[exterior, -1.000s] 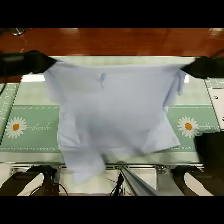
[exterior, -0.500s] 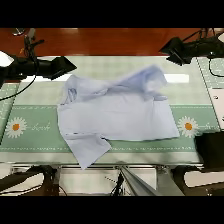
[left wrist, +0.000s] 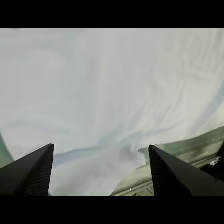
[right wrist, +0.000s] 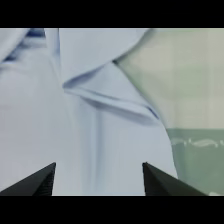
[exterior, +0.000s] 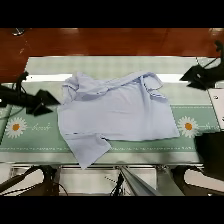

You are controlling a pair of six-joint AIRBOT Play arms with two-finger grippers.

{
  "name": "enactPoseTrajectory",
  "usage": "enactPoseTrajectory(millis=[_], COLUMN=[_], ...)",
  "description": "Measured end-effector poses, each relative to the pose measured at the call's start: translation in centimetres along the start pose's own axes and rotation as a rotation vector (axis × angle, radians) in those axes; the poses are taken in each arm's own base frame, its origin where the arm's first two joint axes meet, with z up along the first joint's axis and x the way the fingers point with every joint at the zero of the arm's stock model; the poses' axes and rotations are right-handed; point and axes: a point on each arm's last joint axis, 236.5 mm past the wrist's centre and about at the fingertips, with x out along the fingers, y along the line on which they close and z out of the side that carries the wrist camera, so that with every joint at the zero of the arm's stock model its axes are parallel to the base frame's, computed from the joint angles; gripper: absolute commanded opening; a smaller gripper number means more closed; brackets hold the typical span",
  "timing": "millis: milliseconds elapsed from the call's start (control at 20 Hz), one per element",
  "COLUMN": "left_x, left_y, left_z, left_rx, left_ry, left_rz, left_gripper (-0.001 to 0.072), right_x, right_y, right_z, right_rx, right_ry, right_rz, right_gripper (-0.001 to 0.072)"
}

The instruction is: Fold the shirts.

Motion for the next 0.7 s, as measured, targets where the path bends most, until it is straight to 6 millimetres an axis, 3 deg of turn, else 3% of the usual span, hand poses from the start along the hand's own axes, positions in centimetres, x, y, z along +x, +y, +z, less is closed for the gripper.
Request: enactPoseTrajectory(millis=[150,350,500,700], left_x=[2.1,3.6,4.3,5.0], left_y=[3.4,5.9,6.8,6.3], left_z=[-4.0,-6.7,-6.4,-5.2], left_rx=[-0.097,-0.134,-0.164,-0.175], left_ry=[0.047,0.069,0.027,-0.038], left_rz=[-0.019,-0.017,-0.010,-0.054], left_gripper=[0.0704,0.0704,0.0704,0.0703], right_x=[1.8,3.5,3.8,3.8], right_y=[-1.2,-1.2,-0.9,-0.1], right_z=[-6.4,-13.2,-15.3,-15.8], right_rx=[0.050,0.081,0.084,0.106], right_ry=[0.007,-0.003,-0.015,-0.041], right_rz=[0.002,0.026,0.037,0.068], right_gripper=[0.0618,0.0618,0.0618,0.0618])
